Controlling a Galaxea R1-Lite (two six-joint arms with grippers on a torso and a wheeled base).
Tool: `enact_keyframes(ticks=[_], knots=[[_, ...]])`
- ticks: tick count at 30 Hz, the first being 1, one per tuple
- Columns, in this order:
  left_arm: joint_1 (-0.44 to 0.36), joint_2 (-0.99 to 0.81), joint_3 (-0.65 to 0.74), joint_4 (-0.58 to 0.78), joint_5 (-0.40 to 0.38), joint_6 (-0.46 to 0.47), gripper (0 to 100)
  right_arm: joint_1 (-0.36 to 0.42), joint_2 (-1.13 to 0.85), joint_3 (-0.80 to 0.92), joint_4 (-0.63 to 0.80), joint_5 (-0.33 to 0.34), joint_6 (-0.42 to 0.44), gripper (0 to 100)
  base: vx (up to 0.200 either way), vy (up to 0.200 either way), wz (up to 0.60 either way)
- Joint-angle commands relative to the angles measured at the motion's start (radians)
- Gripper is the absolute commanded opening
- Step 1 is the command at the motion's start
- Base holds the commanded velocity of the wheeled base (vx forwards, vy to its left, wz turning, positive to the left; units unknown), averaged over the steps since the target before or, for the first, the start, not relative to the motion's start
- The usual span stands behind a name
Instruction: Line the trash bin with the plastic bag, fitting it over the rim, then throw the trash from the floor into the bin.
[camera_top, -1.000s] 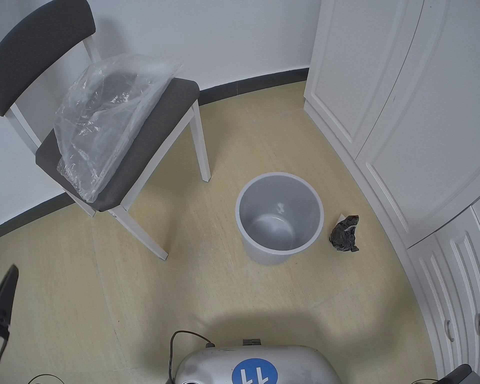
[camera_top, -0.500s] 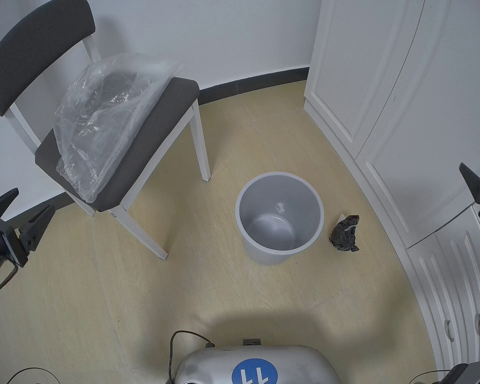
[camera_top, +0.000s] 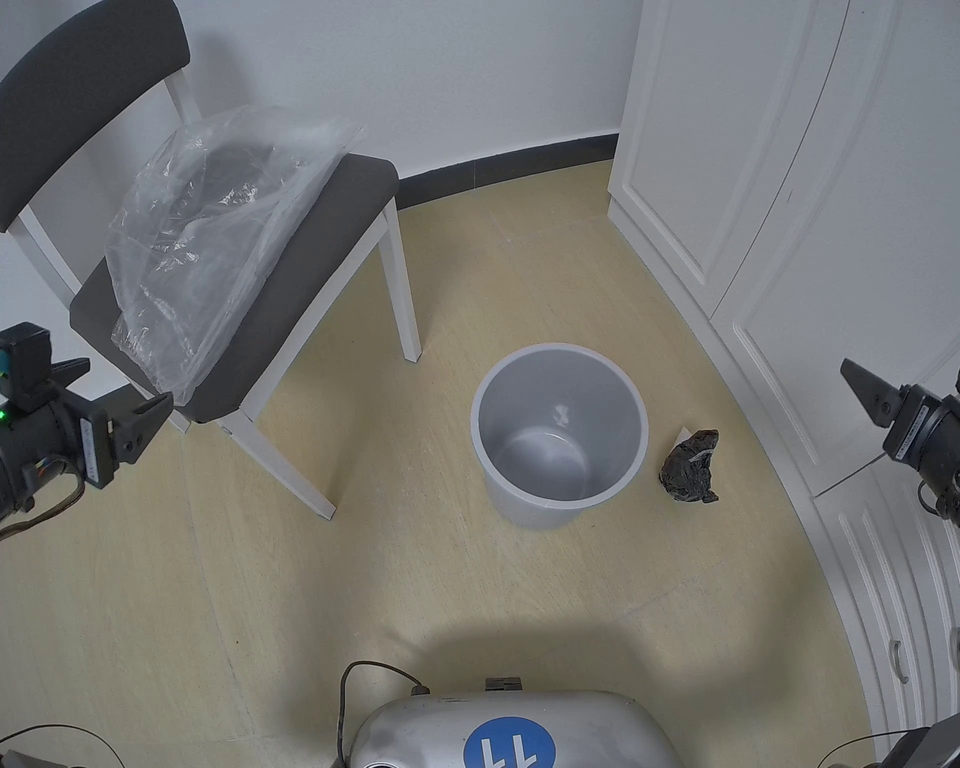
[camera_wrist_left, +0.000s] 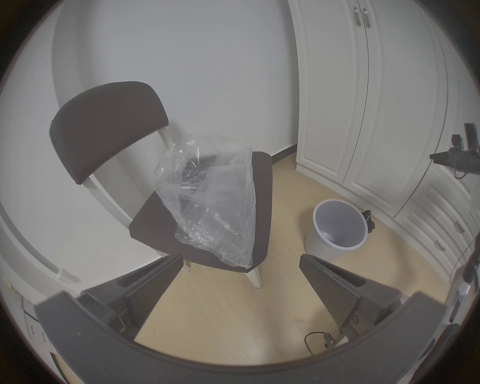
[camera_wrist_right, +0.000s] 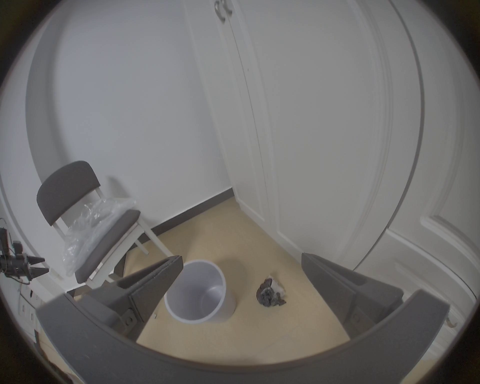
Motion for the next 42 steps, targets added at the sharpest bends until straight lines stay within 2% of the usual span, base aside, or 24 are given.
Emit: enact_keyframes(ticks=[1, 4, 6, 10, 15, 20, 23, 27, 34, 42], knots=[[-0.059, 0.14, -0.062, 0.002, 0.052, 0.015, 100, 0.003, 0.055, 0.027, 0.001, 0.026, 0.004, 100, 0.0, 0.0, 0.0], [-0.059, 0.175, -0.075, 0.002, 0.069, 0.063, 100, -0.004, 0.055, 0.028, 0.001, 0.048, -0.001, 100, 0.0, 0.0, 0.0], [-0.059, 0.209, -0.082, -0.001, 0.12, 0.118, 100, -0.006, 0.056, 0.028, 0.001, 0.066, -0.024, 100, 0.0, 0.0, 0.0], [-0.059, 0.239, -0.085, -0.05, 0.183, 0.144, 100, -0.004, 0.061, 0.028, -0.002, 0.074, -0.058, 100, 0.0, 0.0, 0.0], [-0.044, 0.258, -0.089, -0.09, 0.197, 0.164, 100, -0.004, 0.073, 0.013, -0.004, 0.074, -0.071, 100, 0.0, 0.0, 0.0], [-0.001, 0.276, -0.089, -0.096, 0.198, 0.233, 100, 0.002, 0.07, 0.013, -0.004, 0.074, -0.073, 100, 0.0, 0.0, 0.0], [0.019, 0.299, -0.087, -0.127, 0.197, 0.233, 100, 0.002, 0.065, 0.013, -0.004, 0.074, -0.071, 100, 0.0, 0.0, 0.0], [0.106, 0.345, -0.082, -0.221, 0.194, 0.242, 100, -0.006, 0.067, 0.014, -0.004, 0.075, -0.073, 100, 0.0, 0.0, 0.0], [0.234, 0.353, -0.107, -0.282, 0.177, 0.238, 100, -0.017, 0.065, 0.01, -0.004, 0.077, -0.073, 100, 0.0, 0.0, 0.0], [0.402, 0.299, -0.127, -0.268, 0.028, 0.232, 100, -0.023, 0.051, 0.008, -0.004, 0.078, -0.074, 100, 0.0, 0.0, 0.0]])
